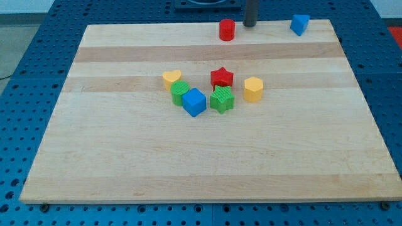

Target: Push the red circle closer to the red star

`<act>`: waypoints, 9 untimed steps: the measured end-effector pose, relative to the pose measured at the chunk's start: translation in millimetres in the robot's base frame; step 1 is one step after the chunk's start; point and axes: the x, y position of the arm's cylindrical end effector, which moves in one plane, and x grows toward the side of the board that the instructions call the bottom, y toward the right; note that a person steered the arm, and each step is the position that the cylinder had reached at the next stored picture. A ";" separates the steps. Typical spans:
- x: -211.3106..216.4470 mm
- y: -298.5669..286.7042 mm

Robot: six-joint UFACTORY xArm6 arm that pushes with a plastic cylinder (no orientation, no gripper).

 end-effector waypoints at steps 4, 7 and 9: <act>30.8 -78.9; 75.7 -113.8; 51.3 -132.4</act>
